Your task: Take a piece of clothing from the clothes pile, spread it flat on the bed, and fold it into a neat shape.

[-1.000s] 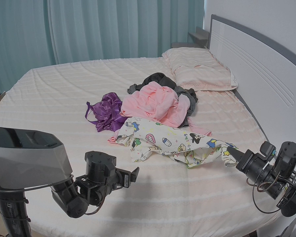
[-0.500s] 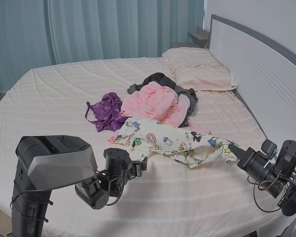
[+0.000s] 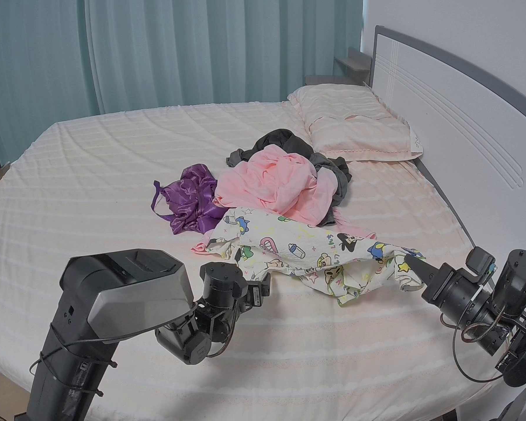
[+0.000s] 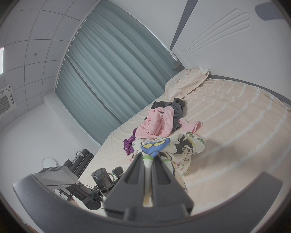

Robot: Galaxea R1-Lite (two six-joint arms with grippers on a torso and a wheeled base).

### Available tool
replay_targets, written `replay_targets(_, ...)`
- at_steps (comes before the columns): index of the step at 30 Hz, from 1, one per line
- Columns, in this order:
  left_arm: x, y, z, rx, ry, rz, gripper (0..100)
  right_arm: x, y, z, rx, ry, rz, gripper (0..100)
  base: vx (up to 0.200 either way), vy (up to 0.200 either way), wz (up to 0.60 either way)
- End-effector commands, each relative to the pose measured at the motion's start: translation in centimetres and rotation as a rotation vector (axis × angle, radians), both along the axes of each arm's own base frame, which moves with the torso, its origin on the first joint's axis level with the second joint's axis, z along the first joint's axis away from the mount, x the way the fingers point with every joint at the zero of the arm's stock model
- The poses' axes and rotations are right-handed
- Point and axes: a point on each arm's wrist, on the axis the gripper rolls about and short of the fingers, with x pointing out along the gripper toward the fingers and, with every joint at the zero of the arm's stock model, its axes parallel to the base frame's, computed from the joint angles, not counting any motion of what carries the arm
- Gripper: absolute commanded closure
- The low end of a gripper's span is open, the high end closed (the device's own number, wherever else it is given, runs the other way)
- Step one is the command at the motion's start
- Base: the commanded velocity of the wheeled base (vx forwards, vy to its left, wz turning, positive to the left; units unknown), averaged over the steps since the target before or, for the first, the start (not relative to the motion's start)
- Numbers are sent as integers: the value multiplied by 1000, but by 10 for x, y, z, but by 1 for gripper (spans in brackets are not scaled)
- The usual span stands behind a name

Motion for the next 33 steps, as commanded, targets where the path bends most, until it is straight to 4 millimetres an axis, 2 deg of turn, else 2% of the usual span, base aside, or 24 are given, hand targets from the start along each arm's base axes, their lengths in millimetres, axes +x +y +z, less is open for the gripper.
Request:
replay_targets(1,11,-4,-14,-5,-8,5,0,-3,-1,7,9,-29,-1,100,0,0,0)
replay_targets(5,19,-7,-17,-14,-22,10,0,-4,-1,7,11,-31,1,100,0,0,0)
replay_targets(6,26,-8,-23,-9,-19,18,0,-4,-1,7,11,-31,-1,100,0,0,0)
replay_targets(10,29,-10,-23,-9,-13,18,0,-3,-1,7,10,-30,1,100,0,0,0)
replay_targets(11,29,-10,-23,-9,-13,18,100,-3,-1,7,10,-30,1,100,0,0,0)
replay_targets(15,39,-14,-22,-22,-31,23,100,-2,-1,5,5,-20,-2,100,0,0,0)
replay_targets(24,33,-8,-19,-13,-51,120,100,-1,-2,3,1,-14,-7,100,0,0,0)
replay_targets(30,3,12,8,-54,-115,158,100,2,-5,0,-6,0,-19,100,0,0,0)
replay_targets(33,-30,27,34,-86,-112,163,100,7,-8,-5,-14,23,-38,100,0,0,0)
